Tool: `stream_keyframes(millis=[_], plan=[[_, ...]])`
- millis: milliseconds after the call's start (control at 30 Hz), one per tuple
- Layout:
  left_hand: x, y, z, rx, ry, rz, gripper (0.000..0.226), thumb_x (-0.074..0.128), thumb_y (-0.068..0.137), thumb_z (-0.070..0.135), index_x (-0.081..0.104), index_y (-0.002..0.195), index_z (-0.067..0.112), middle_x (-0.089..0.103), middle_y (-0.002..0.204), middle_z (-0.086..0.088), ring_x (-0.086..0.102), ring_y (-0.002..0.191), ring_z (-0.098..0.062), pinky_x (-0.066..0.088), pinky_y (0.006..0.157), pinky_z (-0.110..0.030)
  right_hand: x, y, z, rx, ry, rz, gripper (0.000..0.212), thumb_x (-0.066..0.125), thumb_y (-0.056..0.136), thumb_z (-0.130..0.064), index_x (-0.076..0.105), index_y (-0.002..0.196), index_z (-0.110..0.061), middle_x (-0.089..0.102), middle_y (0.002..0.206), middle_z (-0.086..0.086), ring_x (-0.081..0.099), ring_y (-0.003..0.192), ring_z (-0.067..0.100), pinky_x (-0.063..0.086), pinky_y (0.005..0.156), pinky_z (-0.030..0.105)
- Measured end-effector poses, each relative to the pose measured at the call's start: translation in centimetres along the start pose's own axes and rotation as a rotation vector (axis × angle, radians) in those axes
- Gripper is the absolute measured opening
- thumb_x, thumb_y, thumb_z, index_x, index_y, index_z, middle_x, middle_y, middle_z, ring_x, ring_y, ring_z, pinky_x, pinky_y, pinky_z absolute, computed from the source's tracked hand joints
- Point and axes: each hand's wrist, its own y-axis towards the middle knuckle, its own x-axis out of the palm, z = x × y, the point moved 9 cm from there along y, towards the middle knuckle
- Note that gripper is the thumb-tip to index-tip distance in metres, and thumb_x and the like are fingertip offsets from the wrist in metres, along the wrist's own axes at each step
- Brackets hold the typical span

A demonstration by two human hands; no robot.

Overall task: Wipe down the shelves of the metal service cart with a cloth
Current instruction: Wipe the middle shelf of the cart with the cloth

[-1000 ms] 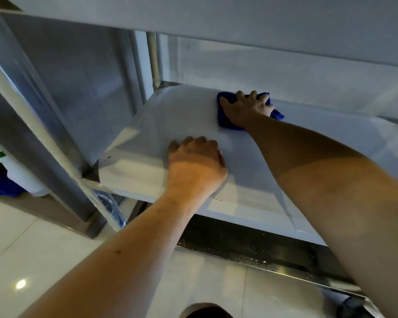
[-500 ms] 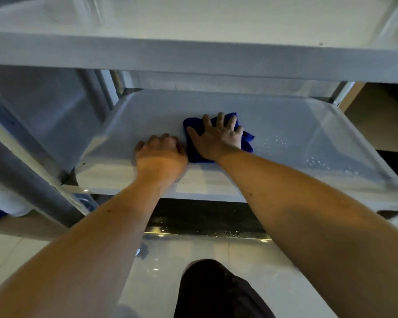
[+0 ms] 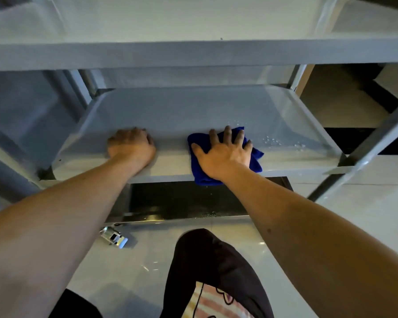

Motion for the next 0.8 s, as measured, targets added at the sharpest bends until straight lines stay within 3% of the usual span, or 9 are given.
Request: stream_keyframes(millis=[167, 300, 533, 800], plan=[[-1.4, -1.2, 6.3, 0.257, -0.014, 0.053, 0.026, 0.045, 0.096, 0.031, 0.062, 0.109, 0.019, 0.062, 0.111, -0.008, 0.055, 0.104, -0.028, 0.046, 0.089, -0.044, -0.2, 0.1, 2.5, 0.042, -0.005, -0.003, 0.082, 0.013, 0.091, -0.078, 0.015, 0.158, -0.031, 0.005, 0.167, 0.013, 0.0, 0.15, 0.046, 0.007, 0.115, 0.065], [-0.8, -2.4, 12.2, 0.367, -0.136, 0.013, 0.035, 0.038, 0.099, 0.031, 0.06, 0.126, 0.02, 0.06, 0.13, -0.005, 0.053, 0.119, -0.024, 0.042, 0.102, -0.045, -0.1, 0.9, 3.1, 0.047, 0.001, -0.005, 0.084, 0.011, 0.089, -0.08, 0.016, 0.158, -0.031, 0.005, 0.167, 0.013, -0.001, 0.15, 0.045, 0.005, 0.114, 0.065], [0.4, -1.3, 15.3, 0.283, -0.25, -0.044, 0.028, 0.04, 0.098, 0.024, 0.061, 0.116, 0.021, 0.064, 0.12, -0.004, 0.057, 0.11, -0.023, 0.045, 0.098, -0.042, -0.2, 4.4, 5.1, 0.063, -0.018, -0.017, 0.085, 0.008, 0.087, -0.082, 0.017, 0.157, -0.034, 0.004, 0.167, 0.012, -0.004, 0.15, 0.043, 0.003, 0.116, 0.064], [2.8, 1.7, 16.4, 0.212, -0.178, -0.02, 0.043, 0.036, 0.096, 0.03, 0.05, 0.136, 0.024, 0.053, 0.141, -0.002, 0.044, 0.13, -0.024, 0.031, 0.11, -0.043, -0.3, 12.3, 5.0, 0.043, -0.072, 0.009, 0.082, 0.012, 0.09, -0.08, 0.024, 0.155, -0.031, 0.01, 0.166, 0.015, 0.003, 0.149, 0.045, 0.011, 0.114, 0.063]])
